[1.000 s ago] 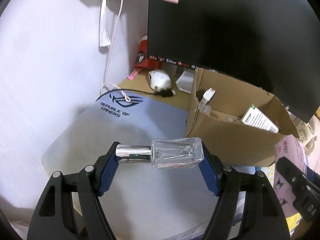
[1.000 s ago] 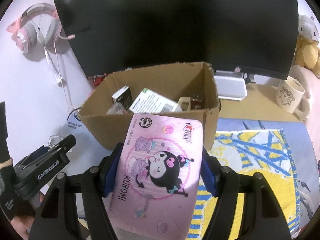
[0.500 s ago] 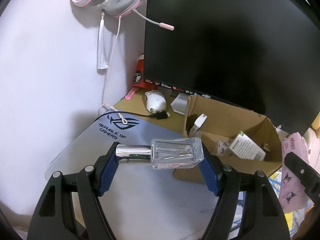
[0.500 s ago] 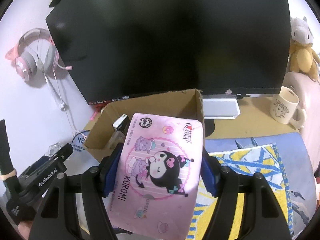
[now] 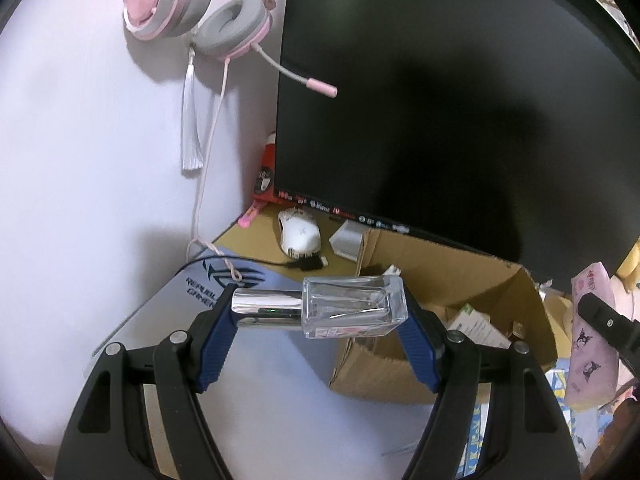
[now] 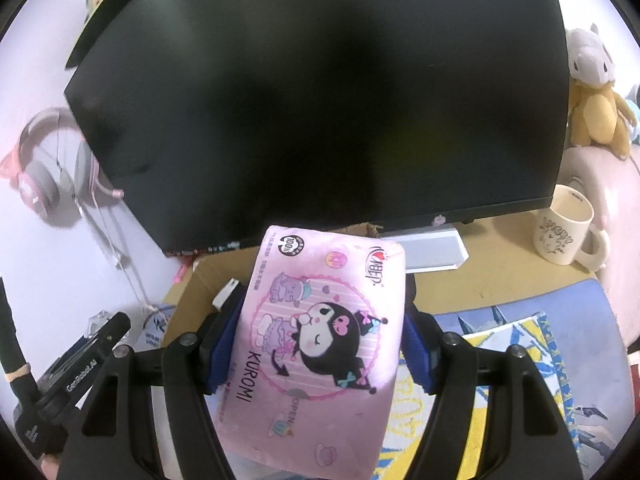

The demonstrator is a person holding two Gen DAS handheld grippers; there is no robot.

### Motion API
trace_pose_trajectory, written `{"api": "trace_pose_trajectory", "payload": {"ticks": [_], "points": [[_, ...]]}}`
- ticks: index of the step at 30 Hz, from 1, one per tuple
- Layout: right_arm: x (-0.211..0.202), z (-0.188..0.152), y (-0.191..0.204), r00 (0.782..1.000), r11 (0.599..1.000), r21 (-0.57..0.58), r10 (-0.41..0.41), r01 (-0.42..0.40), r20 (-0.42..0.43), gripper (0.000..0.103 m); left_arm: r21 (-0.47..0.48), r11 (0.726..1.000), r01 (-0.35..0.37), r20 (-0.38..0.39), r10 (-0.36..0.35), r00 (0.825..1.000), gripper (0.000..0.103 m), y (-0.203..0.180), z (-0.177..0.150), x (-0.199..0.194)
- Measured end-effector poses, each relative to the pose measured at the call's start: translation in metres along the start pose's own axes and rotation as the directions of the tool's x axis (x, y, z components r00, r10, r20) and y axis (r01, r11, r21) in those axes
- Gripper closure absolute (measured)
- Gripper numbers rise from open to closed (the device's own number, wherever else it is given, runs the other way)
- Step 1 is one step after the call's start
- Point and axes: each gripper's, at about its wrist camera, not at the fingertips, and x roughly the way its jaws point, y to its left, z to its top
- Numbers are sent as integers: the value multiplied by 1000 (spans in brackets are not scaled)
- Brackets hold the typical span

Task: Organize objects
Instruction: 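Lift and carry the perfume bottle and tissue pack with both tools over the cardboard box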

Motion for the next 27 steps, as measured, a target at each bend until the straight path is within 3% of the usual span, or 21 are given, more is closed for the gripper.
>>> {"api": "trace_pose_trajectory", "payload": {"ticks": [14,20,27], "points": [[23,11,8,996,1000,-2,27,-27,90,28,101,995,6,53,-12,999,29,-34,21,10],[38,11,12,997,998,-63,1,4,80,28,154,987,-34,77,22,997,29,-49,22,21],[47,10,8,996,998,-37,49,-47,74,28,154,988,-10,64,0,998,29,-51,23,33]]}}
